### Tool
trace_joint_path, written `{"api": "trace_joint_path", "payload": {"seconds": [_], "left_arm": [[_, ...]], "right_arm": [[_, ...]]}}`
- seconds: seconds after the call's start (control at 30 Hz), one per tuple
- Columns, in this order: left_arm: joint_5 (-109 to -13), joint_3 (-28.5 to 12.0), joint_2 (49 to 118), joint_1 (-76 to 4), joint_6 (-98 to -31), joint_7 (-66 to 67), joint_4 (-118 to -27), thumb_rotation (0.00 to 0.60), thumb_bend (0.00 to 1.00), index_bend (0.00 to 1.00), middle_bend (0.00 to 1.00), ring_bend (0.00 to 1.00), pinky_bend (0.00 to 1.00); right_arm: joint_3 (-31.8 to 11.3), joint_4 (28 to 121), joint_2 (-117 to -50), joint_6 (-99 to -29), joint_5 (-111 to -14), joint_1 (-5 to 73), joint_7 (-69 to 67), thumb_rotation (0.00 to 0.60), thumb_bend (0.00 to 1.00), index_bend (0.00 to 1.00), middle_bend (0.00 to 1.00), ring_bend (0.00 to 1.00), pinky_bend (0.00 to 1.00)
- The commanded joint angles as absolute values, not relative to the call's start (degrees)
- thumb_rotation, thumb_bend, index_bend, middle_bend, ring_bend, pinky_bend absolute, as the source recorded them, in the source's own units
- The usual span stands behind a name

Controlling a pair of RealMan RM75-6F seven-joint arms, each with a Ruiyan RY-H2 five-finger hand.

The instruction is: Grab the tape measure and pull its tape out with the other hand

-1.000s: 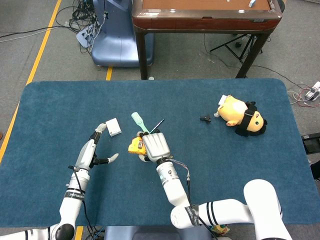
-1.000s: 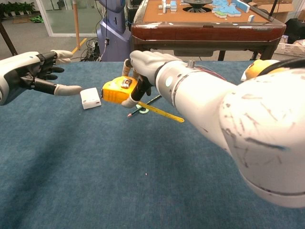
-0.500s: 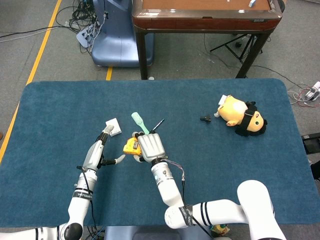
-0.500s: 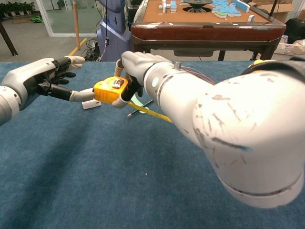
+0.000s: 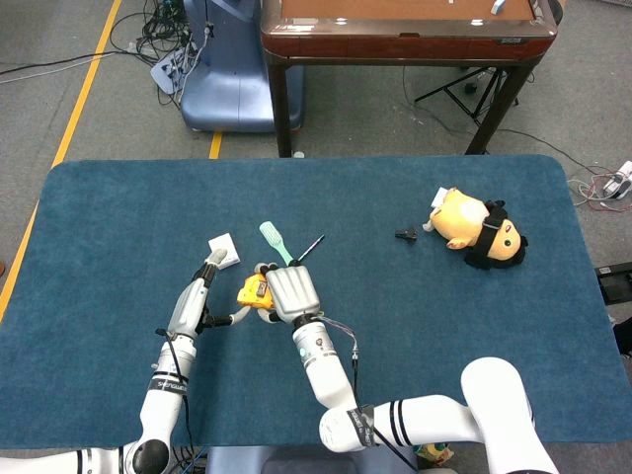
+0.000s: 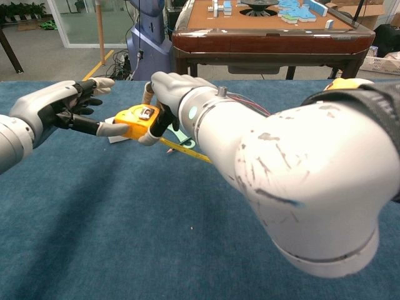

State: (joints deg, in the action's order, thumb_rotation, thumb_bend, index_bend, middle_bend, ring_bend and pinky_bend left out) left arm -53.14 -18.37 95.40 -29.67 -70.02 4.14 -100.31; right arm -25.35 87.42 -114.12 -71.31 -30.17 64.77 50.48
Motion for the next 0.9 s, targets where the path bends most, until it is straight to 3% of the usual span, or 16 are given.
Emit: {"api": "trace_joint_path", "payload": {"seconds": [0.03, 0.9], "left_arm": [[-52.9, -18.4, 95.5, -29.7, -69.9, 4.2, -100.1, 0.6, 0.18, 0.0, 0.0, 0.0, 0.0], [-50.6, -19.1, 94.7, -29.6, -69.7, 6.1, -97.9, 0.6, 0.18, 0.0, 0.0, 0.0, 0.0]], "right_arm": [[-25.3, 87.4, -114.2, -71.2, -30.2, 64.7, 50.3, 0.6, 0.83, 0.69, 0.68, 0.57, 0.24], [-24.4, 87.8, -113.4, -70.5, -30.6, 63.6, 49.3, 0.6, 0.84, 0.73, 0.69, 0.59, 0.25]]}}
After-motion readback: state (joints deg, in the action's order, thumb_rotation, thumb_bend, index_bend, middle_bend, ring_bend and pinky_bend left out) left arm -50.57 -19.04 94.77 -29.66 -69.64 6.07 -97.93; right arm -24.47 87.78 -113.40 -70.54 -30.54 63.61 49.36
